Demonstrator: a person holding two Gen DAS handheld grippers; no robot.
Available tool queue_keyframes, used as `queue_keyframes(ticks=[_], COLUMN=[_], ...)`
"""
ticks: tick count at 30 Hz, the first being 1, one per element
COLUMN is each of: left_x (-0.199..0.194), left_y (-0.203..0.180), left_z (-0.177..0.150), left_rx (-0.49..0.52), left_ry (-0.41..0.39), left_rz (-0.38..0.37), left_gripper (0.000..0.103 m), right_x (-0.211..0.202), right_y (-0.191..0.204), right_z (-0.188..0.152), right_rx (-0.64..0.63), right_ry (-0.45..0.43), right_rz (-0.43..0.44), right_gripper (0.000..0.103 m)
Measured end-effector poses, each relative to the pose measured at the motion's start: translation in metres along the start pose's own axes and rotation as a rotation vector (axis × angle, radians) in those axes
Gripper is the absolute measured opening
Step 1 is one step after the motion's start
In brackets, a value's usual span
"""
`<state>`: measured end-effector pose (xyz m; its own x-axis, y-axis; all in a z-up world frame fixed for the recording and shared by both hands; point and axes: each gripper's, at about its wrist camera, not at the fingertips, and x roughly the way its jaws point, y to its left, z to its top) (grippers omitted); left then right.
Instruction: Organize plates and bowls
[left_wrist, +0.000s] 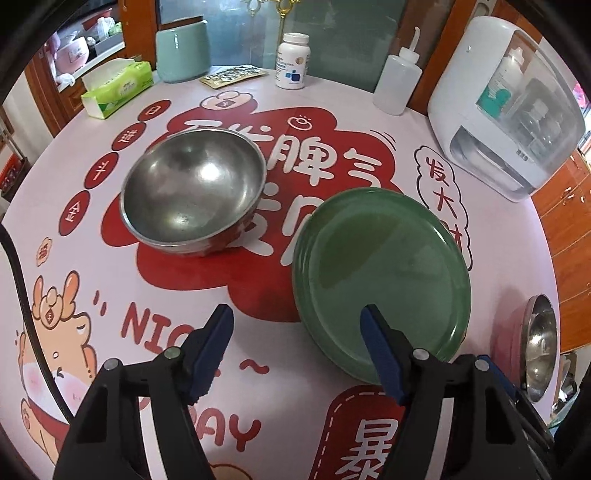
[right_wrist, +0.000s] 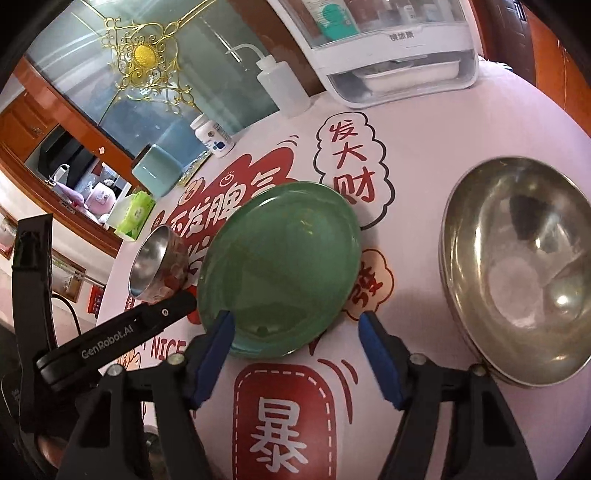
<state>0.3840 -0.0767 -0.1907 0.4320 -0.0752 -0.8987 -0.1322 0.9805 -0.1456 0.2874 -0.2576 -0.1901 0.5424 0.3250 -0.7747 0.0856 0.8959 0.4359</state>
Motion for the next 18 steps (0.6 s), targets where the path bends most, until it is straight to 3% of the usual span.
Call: queue_keyframes(ticks=[11, 18], left_x=[0.022, 0.036], left_y=[-0.002, -0.001], left_z=[0.002, 0.003], left_rx=[0.010, 0.014], left_ry=[0.038, 0.068], left_rz=[0.002, -0.014], left_gripper=[0.060, 0.049], right_x=[0.015, 0.020], right_y=[-0.014, -0.013], right_z=[0.002, 0.003], right_rx=[0.021, -0.020], right_ry=[0.007, -0.010], right_rz=[0.008, -0.006], right_gripper=[0.055, 0.043])
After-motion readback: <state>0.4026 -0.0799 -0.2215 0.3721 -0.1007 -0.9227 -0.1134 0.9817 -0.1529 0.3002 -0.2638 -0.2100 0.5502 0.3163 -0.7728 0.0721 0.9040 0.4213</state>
